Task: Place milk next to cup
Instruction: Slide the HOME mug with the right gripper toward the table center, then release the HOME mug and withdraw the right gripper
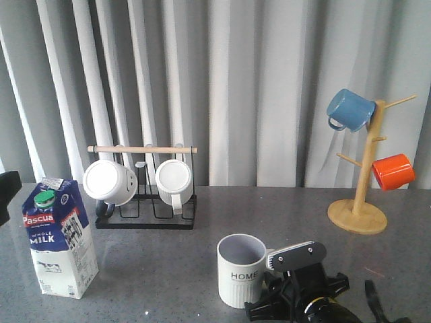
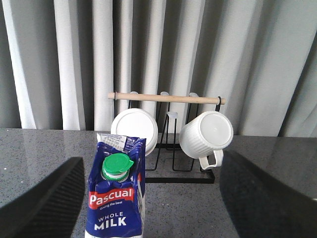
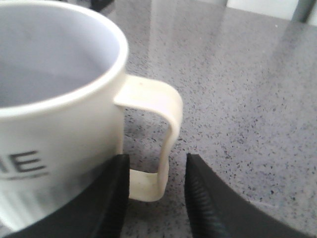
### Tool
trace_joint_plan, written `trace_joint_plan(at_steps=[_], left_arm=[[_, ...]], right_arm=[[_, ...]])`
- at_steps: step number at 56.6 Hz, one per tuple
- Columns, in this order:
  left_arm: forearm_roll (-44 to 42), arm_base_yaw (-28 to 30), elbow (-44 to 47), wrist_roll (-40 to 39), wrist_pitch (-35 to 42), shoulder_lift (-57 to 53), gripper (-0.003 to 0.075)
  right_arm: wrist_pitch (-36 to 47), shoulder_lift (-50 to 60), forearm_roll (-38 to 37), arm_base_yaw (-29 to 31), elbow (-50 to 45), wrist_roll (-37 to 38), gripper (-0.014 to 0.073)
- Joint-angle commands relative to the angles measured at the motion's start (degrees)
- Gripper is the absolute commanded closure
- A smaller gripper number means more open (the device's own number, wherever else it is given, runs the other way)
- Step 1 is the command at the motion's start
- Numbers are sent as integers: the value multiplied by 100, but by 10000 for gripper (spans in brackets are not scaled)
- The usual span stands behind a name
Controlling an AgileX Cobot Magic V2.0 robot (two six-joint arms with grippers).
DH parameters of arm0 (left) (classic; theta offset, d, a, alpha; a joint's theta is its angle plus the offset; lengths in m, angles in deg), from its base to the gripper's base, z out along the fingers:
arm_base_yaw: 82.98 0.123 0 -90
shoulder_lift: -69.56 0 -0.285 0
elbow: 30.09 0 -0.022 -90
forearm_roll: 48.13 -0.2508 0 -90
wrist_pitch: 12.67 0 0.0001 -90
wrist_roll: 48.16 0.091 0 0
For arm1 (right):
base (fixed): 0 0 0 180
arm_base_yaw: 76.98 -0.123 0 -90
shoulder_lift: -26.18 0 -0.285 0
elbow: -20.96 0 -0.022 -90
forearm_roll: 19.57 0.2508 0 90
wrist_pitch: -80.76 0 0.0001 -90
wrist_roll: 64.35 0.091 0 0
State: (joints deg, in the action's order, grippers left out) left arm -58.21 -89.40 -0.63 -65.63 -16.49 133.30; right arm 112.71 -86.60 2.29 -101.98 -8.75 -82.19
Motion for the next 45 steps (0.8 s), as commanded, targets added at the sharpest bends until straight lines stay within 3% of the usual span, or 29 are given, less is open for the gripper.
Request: trace_joint_plan(at_steps=[1,7,15,34,39,45], left_arm=[[46,-43,-195,-25,436,-49,187],[46,-43,-195,-25,436,-49,187],[46,-43,-195,-25,436,-49,187],[46,-43,-195,-25,435,-49,187],[46,-43,-195,-25,435,-49,187],[46,-43,-195,-25,435,-49,187]], right_arm=[[371,597,-289,14,-73,129,305],[241,968,-366,19,-202,117,305],[-186,1557,-1052,236,-235,77,305],[-1544,3471,-1845,1376,-225,89,315],[-1888,4024,-2030,1696,-225,191,367],[-2567,4599,-2085,1973,-225,563,536]])
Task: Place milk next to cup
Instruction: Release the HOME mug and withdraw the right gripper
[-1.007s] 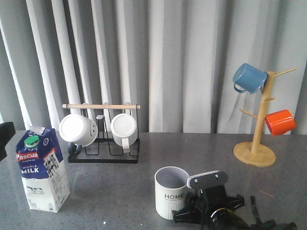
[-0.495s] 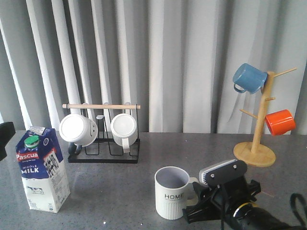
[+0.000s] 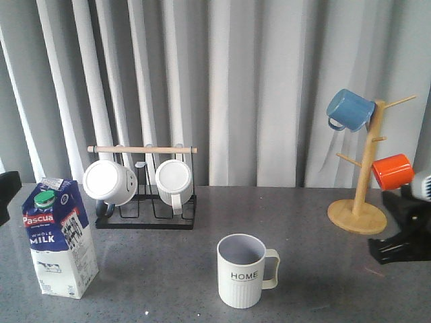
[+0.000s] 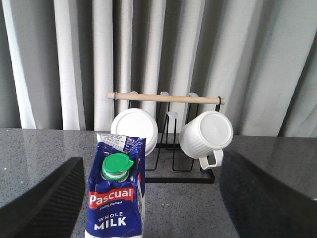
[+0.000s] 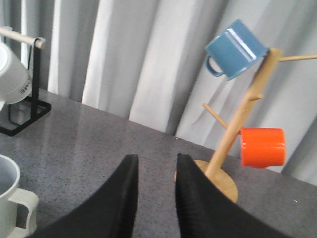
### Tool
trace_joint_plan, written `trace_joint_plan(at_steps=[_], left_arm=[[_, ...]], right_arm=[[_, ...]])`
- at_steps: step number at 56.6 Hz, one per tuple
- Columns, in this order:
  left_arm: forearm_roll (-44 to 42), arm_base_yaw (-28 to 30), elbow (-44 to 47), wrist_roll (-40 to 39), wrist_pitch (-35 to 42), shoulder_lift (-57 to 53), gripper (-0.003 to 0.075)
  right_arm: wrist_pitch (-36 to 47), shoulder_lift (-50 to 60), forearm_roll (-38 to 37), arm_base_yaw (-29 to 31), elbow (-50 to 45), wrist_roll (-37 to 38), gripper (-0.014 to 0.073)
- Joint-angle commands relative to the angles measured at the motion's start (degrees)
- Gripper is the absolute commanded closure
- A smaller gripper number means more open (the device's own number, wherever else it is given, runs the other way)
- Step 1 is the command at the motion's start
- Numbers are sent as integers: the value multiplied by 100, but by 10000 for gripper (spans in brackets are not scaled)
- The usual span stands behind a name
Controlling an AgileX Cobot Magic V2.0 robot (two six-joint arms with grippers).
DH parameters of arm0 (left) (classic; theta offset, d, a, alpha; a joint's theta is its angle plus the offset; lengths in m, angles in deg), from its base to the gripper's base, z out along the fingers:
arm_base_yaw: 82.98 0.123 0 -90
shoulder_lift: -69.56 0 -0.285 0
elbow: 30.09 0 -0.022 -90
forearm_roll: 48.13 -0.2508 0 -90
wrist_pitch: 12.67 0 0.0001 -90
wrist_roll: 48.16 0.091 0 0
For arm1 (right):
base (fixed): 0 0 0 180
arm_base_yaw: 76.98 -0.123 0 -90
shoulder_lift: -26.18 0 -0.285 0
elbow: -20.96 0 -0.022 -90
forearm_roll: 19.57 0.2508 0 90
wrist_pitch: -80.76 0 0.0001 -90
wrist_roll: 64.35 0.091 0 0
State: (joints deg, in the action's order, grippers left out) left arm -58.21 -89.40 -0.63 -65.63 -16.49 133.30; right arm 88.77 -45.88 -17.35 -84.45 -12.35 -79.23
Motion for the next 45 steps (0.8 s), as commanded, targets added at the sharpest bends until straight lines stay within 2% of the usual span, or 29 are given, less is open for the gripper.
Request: trace_joint_plan(at_steps=[1,3,16,28,45], left_arm=[[46,-43,-195,-25,435,-49,187],[46,-43,-195,-25,435,-49,187],[46,-43,-195,-25,435,-49,187],[46,-43,-195,-25,434,-49,187],[46,-43,-195,-25,434,-49,187]], right_arm=[[-302,610,-115,248,135,314,575],[-470,737,-96,261,135,354,609],[-578,1163,188,243,135,361,602],[-947,1158,207,243,135,361,602],[-942,1158,207,243,135,337,602]])
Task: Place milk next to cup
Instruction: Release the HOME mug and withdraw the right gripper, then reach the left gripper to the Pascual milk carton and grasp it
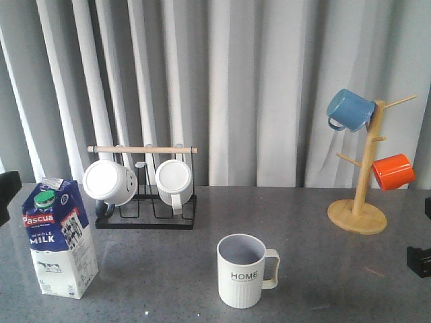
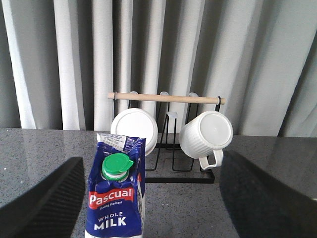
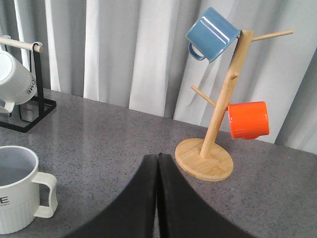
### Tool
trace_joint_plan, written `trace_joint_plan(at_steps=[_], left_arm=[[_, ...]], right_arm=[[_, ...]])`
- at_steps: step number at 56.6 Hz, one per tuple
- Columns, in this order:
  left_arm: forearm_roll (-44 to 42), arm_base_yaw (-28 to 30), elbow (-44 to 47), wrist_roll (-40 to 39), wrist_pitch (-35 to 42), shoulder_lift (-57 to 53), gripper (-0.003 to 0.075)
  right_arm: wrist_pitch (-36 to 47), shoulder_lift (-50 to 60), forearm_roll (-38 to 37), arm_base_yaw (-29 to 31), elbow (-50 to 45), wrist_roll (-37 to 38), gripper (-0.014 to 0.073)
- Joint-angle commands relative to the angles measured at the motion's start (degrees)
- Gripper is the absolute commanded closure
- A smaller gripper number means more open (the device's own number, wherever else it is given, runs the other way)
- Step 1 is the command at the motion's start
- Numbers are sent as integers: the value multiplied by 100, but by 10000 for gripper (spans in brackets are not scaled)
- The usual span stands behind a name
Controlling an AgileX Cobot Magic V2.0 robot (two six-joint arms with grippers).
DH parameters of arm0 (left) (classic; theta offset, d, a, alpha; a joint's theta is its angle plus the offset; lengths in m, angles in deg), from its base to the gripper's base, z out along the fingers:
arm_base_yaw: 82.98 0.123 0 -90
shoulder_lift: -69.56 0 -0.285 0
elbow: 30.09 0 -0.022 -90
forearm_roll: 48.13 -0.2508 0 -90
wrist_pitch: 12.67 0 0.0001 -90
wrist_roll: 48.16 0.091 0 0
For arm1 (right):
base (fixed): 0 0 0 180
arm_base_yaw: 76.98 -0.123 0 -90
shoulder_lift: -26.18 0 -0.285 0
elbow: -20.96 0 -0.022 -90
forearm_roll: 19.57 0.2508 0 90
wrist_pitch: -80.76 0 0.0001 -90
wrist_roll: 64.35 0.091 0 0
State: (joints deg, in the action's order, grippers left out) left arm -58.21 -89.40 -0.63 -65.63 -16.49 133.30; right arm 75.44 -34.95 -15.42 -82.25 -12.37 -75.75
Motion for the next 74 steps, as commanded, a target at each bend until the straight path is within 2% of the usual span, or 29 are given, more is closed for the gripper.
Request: trace_joint_plan(at_steps=[1,7,18,37,45,54,64,74], left_arm=[[46,-43,-195,-25,434,-49,187],[46,-43,-195,-25,451,-49,187],[46,-43,-195,-25,1090,-49,187],[46,-36,-195,-25,1156,48,185],[46,-36,-195,-25,1766,48,187],[46,-29,-243,58,2099,214,187],[46,55,-880,308,1883,1110,187],[46,232,-1583,316,1323,1995,187]], right_arm=[[390,65,14,23,137,-11,602],[390,65,14,23,137,-11,602],[390,65,14,23,137,-11,602],[390,65,14,23,137,-11,602],[390,65,14,23,137,-11,602],[390,65,14,23,137,-11,602],[390,65,14,23,137,-11,602],[394,65,14,23,137,-9,602]])
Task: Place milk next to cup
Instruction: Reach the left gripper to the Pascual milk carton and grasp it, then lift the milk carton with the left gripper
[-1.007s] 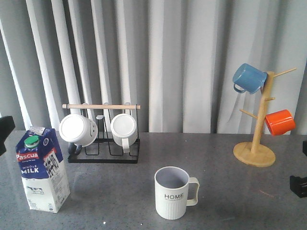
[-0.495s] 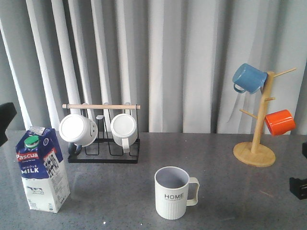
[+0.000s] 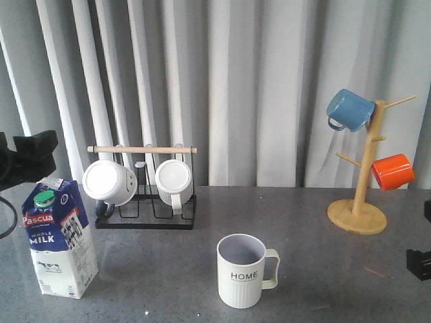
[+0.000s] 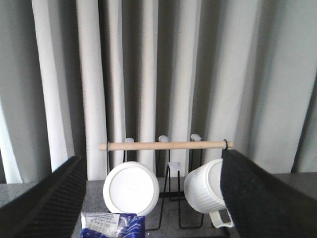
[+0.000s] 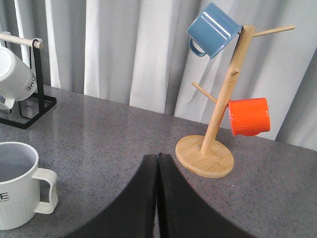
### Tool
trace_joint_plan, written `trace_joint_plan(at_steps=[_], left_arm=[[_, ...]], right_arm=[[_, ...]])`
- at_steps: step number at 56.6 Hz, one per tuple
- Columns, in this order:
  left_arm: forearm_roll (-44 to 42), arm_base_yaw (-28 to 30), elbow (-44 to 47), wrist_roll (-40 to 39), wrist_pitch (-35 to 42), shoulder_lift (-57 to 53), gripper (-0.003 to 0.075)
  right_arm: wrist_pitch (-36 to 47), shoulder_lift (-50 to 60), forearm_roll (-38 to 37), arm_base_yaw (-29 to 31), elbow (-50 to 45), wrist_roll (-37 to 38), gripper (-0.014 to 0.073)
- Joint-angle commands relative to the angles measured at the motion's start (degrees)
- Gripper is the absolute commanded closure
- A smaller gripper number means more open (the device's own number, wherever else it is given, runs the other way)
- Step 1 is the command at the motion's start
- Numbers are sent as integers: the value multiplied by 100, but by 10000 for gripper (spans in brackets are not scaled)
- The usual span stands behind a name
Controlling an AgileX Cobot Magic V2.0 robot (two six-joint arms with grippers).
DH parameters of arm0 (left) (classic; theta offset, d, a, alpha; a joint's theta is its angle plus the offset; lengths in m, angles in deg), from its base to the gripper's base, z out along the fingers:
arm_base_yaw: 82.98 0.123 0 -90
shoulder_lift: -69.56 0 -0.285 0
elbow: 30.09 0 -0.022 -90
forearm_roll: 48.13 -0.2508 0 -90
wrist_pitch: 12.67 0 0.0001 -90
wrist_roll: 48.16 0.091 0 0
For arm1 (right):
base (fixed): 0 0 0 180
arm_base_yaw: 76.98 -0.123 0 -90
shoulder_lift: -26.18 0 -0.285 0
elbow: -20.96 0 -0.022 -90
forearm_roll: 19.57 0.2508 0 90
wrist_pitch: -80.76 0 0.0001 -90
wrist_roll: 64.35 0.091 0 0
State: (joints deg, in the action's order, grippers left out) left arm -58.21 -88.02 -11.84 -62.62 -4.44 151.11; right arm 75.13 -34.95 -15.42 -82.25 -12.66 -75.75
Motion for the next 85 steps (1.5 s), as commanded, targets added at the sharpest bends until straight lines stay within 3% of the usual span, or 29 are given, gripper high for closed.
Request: trace_joint_plan(at_steps=[1,50,57,76,85], left_arm=[[46,107,-494,15,76,265,187],[46,261,-610,-12,-373,1568,199],[46,261,-610,-12,-423,1675,256],[46,261,-610,-12,-319,1690,529],[46,261,-610,-12,-324,1690,597]], right_arm=[[425,65,14,23,165,-9,602],[425,65,14,23,165,-9,602],[424,65,14,23,165,-9,602],[424,65,14,23,165,-9,602],[424,65,14,23,165,-9,602]])
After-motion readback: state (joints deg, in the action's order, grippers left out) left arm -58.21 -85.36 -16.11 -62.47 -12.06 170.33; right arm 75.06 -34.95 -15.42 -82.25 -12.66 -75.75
